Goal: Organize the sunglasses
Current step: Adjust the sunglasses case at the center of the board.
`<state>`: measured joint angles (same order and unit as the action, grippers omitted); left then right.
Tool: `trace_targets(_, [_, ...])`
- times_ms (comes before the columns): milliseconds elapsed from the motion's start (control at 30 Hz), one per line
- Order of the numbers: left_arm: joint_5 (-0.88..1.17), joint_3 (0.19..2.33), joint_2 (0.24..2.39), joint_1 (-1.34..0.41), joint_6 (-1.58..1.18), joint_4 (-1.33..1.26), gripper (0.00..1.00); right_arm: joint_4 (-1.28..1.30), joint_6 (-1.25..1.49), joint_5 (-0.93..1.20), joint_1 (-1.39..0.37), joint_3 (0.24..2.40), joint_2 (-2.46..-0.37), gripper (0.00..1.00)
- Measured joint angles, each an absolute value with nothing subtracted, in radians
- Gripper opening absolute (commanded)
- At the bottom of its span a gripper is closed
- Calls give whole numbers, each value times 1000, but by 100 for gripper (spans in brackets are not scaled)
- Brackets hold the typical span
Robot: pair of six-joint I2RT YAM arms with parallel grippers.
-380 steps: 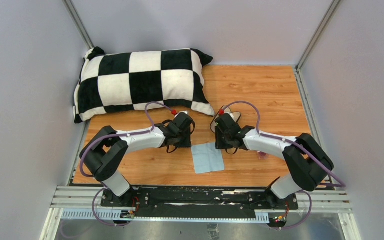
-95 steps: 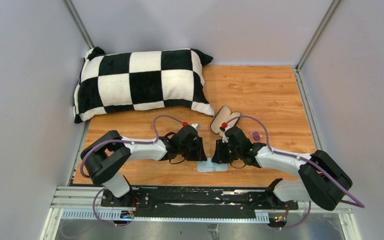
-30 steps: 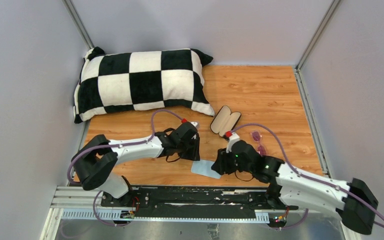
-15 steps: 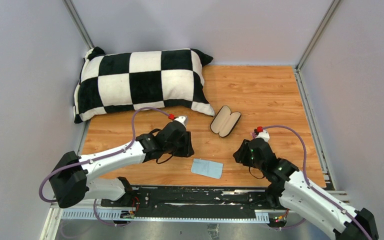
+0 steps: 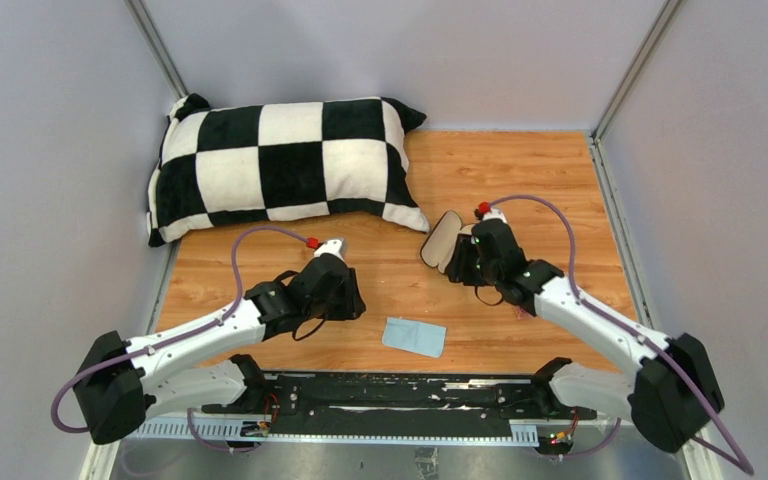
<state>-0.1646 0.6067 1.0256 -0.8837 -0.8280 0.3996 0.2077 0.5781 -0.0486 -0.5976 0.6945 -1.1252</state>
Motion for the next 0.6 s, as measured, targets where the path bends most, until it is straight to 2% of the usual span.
trace_targets(100, [-177,603,995,-871,-826,408,43,174,546,15,-575,789,-1272,50])
trace_targets(267, [-197,603,968,-842,-807,459,43,149,518,115,-526,873,-1477,51])
trace_targets(433, [-204,603,947,-834,-797,478,43,144,513,175,-522,878,-1578,51])
trace_targets(600, [-202,596,947,-834,-797,474,43,112,516,220,-523,874,-1592,51])
